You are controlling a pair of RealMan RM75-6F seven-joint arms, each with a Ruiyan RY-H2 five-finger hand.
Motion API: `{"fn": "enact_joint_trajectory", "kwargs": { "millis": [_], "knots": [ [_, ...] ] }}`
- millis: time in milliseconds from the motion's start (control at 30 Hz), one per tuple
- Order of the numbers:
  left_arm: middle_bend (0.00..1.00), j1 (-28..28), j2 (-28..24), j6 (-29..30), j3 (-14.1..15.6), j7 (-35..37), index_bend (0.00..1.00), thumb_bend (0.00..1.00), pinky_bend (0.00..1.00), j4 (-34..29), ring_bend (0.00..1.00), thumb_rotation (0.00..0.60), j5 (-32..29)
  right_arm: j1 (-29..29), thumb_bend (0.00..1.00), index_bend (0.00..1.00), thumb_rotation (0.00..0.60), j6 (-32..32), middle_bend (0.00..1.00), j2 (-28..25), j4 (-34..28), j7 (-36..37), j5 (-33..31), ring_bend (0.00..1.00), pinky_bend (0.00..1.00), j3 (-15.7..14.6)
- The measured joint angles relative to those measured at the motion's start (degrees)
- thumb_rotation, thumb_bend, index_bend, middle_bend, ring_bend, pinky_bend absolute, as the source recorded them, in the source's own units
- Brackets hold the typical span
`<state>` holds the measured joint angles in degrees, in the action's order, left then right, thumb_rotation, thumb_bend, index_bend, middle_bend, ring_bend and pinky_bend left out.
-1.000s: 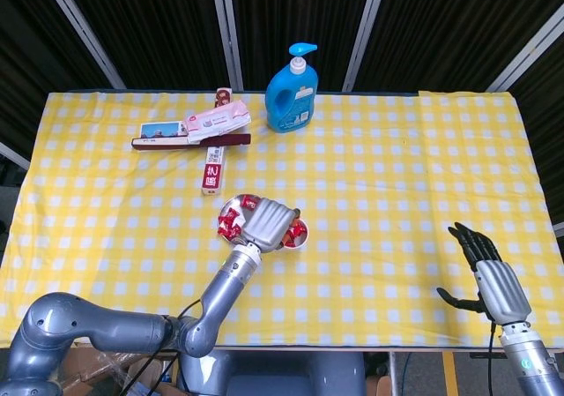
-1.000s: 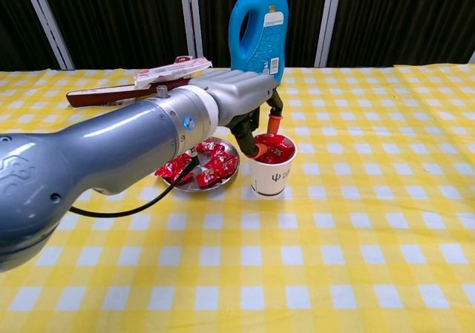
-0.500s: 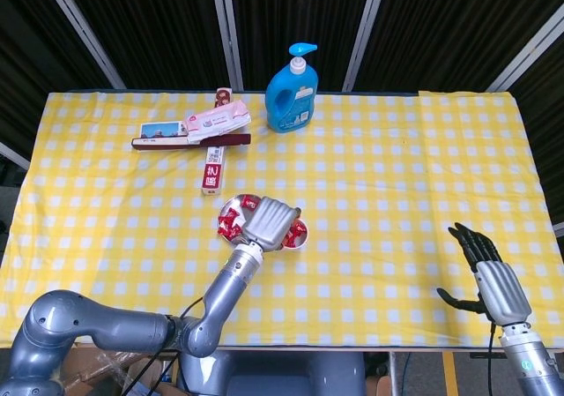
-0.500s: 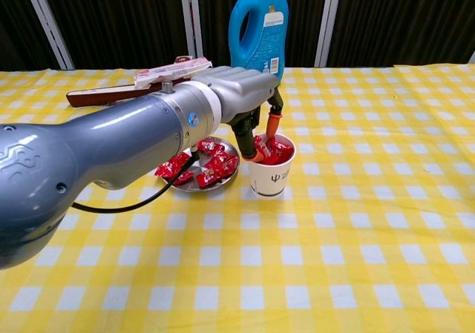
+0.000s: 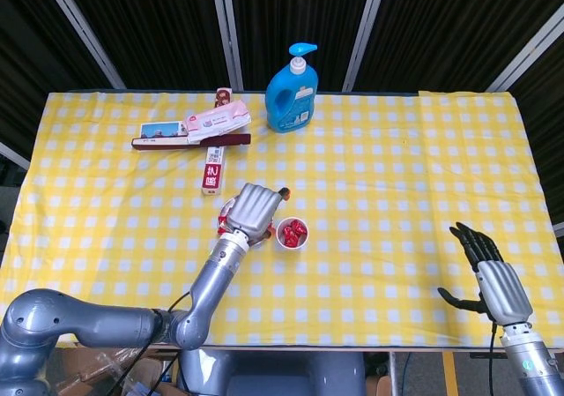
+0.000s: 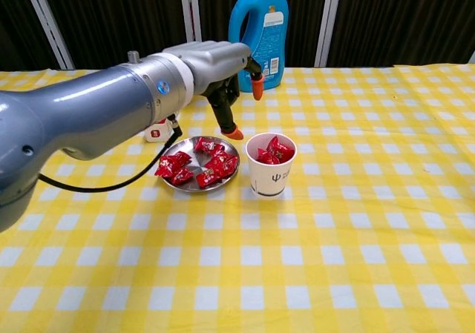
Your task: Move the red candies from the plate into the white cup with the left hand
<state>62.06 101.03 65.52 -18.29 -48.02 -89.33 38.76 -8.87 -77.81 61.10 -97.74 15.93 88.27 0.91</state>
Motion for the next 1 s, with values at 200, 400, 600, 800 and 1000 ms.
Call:
{"fn": "enact_joint_trajectory", "kwargs": {
  "millis": [200,400,600,800,1000],
  "knots": [
    [0.85,-1.86,-3.77,0.21,1.55,-0.70,0.34,0.18,0.97,-1.23,0.92,0.600,-2.23,-0.03,0.28,0.00,0.600,0.13,0.00,0.07,-0.04,-0.26,-0.06,0.00,0.00,-0.02],
    [0.87,-2.43,-5.15,-0.55,3.84,-3.94,0.35,0.19,0.97,-1.48,0.93,0.600,-7.32,-0.10,0.28,0.00,0.600,0.34,0.00,0.15,-0.19,-0.65,-0.17,0.00,0.00,-0.03],
    [0.87,-2.26,-4.11,-1.30,5.46,-5.99,0.36,0.20,0.97,1.37,0.93,0.600,-10.95,-0.13,0.28,0.00,0.600,0.50,0.00,0.08,-0.34,-0.63,-0.42,0.00,0.00,0.02],
    [0.87,-1.64,-3.69,-2.37,6.68,-8.44,0.38,0.20,0.97,3.25,0.93,0.600,-13.62,-0.19,0.28,0.00,0.600,0.64,0.00,-0.06,-0.32,-0.22,-0.39,0.00,0.00,0.01],
    [0.87,-1.27,-4.27,-2.75,7.28,-9.95,0.39,0.21,0.97,4.27,0.93,0.600,-16.01,-0.26,0.28,0.00,0.600,0.73,0.00,-0.06,-0.35,-0.20,-0.33,0.00,0.00,-0.01]
  ]
}}
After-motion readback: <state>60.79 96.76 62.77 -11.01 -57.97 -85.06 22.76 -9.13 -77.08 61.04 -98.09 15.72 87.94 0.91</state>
